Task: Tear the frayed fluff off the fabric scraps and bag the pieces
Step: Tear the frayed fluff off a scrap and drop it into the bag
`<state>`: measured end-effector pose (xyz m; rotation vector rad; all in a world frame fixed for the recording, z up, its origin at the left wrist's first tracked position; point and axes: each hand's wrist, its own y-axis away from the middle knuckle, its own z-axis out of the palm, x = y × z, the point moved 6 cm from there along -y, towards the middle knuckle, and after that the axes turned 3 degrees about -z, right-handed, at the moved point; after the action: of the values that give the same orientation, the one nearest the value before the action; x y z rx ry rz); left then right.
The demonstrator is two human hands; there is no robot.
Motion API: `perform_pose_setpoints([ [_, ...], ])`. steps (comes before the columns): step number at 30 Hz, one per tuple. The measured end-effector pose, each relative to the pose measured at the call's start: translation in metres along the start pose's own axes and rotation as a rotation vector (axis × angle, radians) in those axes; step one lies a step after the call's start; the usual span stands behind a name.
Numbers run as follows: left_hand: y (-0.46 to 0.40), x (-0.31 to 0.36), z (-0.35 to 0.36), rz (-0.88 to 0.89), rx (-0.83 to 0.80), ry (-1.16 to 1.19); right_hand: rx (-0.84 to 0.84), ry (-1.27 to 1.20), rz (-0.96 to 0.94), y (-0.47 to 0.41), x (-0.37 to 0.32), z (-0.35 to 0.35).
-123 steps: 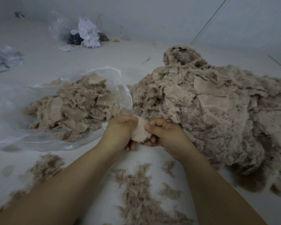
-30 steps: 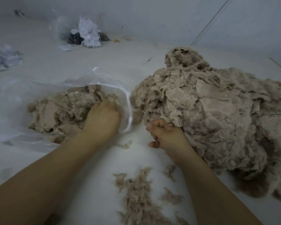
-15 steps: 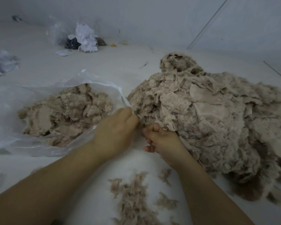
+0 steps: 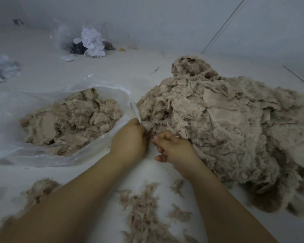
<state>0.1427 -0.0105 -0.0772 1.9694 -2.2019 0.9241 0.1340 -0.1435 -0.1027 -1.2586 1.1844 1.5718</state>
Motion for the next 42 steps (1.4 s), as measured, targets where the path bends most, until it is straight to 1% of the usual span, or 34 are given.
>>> perform_pose_setpoints([
  [3, 0.012, -0.004, -0.006, -0.166, 0.064, 0.35, 0.001, 0.012, -0.013, 0.0, -0.002, 0.001],
  [5, 0.017, -0.002, -0.008, -0.211, 0.012, 0.517, -0.001, 0.038, -0.029, 0.002, -0.004, 0.002],
  [8, 0.027, 0.005, -0.01, -0.179, -0.108, 0.67, 0.041, 0.012, -0.017, 0.001, -0.003, 0.0],
  [11, 0.035, 0.005, -0.007, -0.202, -0.169, 0.798, 0.048, 0.015, 0.005, -0.002, 0.0, -0.002],
  [12, 0.034, 0.002, -0.005, -0.235, -0.169, 0.847, 0.04, 0.023, -0.001, -0.002, 0.0, -0.002],
  [15, 0.028, -0.011, 0.0, -0.407, -0.154, 1.001, 0.019, 0.041, -0.037, -0.004, 0.002, -0.002],
  [17, 0.026, -0.015, 0.004, -0.438, -0.156, 0.999, 0.006, 0.042, -0.045, -0.005, 0.003, -0.001],
  [20, 0.026, -0.013, 0.009, -0.407, -0.167, 0.97, 0.011, 0.058, -0.04, -0.007, 0.005, -0.003],
  [25, 0.027, -0.017, 0.006, -0.386, -0.104, 1.063, 0.041, 0.048, -0.014, -0.007, 0.004, -0.001],
  [29, 0.03, -0.003, 0.006, -0.273, -0.219, 1.008, 0.089, 0.08, -0.021, -0.008, 0.004, -0.001],
  [33, 0.029, -0.007, 0.004, -0.318, -0.205, 1.012, 0.128, 0.065, -0.01, -0.009, 0.006, -0.005],
  [37, 0.03, 0.0, 0.001, -0.209, -0.167, 0.778, 0.116, 0.061, 0.001, -0.01, 0.007, -0.003],
  [39, 0.031, 0.003, 0.003, -0.178, -0.164, 0.785, 0.12, 0.049, 0.006, -0.01, 0.006, -0.003],
  [42, 0.031, 0.0, 0.003, -0.193, -0.16, 0.799, 0.13, 0.048, 0.018, -0.01, 0.007, -0.004],
])
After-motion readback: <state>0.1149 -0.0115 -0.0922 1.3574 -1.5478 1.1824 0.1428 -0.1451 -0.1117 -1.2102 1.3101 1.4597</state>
